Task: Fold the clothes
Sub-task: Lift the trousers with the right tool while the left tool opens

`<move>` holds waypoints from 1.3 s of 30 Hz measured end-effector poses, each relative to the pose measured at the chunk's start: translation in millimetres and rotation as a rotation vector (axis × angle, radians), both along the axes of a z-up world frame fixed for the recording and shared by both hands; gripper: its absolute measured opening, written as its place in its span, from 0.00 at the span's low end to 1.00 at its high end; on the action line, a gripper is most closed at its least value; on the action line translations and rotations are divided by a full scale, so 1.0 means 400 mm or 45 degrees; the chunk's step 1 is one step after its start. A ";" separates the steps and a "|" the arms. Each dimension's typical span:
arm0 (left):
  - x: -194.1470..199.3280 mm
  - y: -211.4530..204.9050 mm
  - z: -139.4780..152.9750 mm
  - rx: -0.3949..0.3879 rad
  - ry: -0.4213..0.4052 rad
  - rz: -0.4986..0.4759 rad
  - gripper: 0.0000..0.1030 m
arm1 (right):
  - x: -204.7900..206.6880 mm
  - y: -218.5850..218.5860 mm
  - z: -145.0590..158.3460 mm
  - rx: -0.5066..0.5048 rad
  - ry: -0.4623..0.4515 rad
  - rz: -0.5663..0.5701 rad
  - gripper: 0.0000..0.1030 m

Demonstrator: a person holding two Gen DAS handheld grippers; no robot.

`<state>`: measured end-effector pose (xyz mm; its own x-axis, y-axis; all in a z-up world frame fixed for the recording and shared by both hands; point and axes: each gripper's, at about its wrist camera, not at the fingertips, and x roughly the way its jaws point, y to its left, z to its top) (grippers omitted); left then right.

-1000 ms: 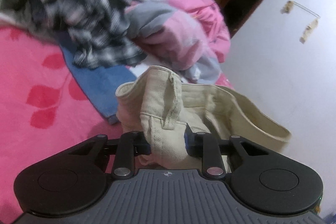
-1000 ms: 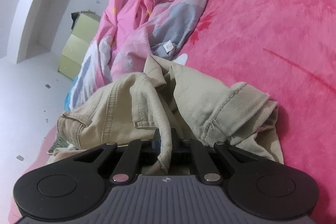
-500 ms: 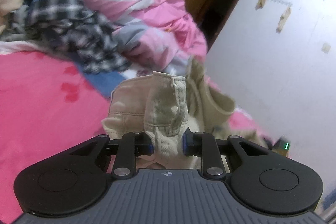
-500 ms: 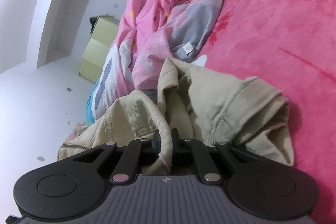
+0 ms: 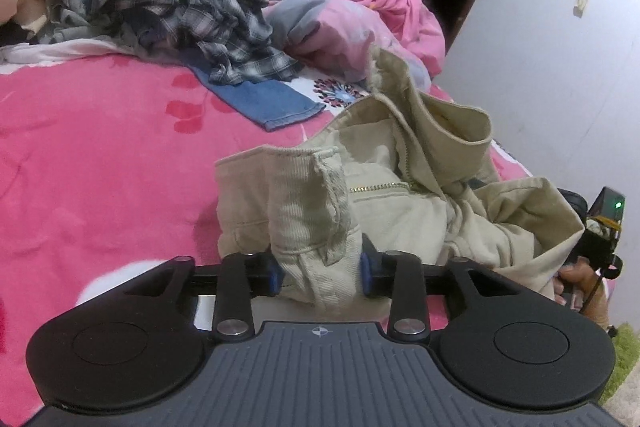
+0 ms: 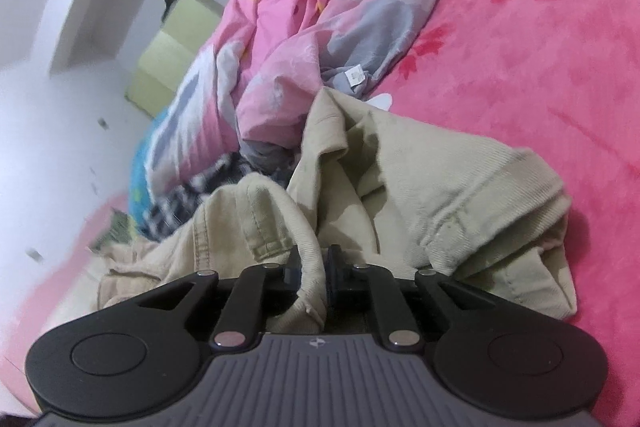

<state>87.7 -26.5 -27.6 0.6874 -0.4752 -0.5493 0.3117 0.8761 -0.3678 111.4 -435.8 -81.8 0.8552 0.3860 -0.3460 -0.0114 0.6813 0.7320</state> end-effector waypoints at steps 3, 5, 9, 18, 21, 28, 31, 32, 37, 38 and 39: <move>-0.008 0.024 0.006 -0.032 0.008 -0.003 0.57 | -0.028 0.033 0.065 -0.167 -0.021 -0.012 0.19; -0.009 0.040 0.010 -0.046 0.001 0.010 0.67 | -0.060 0.055 0.115 -0.259 -0.068 -0.009 0.31; -0.026 0.060 0.014 -0.029 -0.010 0.041 0.95 | -0.121 0.104 0.214 -0.443 -0.164 0.009 0.47; -0.032 0.066 0.000 -0.035 -0.014 -0.007 1.00 | -0.090 0.353 0.326 -1.004 -0.373 0.352 0.88; -0.020 0.070 -0.010 -0.047 -0.001 -0.012 1.00 | -0.035 0.424 0.309 -1.174 -0.335 0.404 0.91; 0.017 0.088 -0.040 -0.137 0.056 -0.039 1.00 | 0.092 0.463 0.256 -1.210 -0.134 0.433 0.41; 0.027 0.101 -0.041 -0.177 0.055 -0.040 1.00 | 0.117 0.447 0.250 -1.136 -0.087 0.387 0.22; 0.031 0.101 -0.041 -0.174 0.050 -0.045 1.00 | 0.111 0.442 0.258 -1.126 -0.101 0.357 0.19; 0.057 0.099 -0.045 -0.182 0.065 -0.069 1.00 | -0.041 0.368 0.387 -1.021 -0.343 0.170 0.18; 0.063 0.101 -0.048 -0.203 0.076 -0.070 1.00 | -0.074 0.351 0.409 -0.997 -0.380 0.134 0.18; 0.069 0.102 -0.050 -0.223 0.087 -0.070 1.00 | -0.106 0.333 0.428 -0.969 -0.413 0.103 0.18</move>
<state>115.3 14.4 -47.6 0.6219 -0.6034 -0.4991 0.3264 0.7791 -0.5352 69.0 -302.8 89.6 0.9371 0.2105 -0.2786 -0.2124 0.9769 0.0235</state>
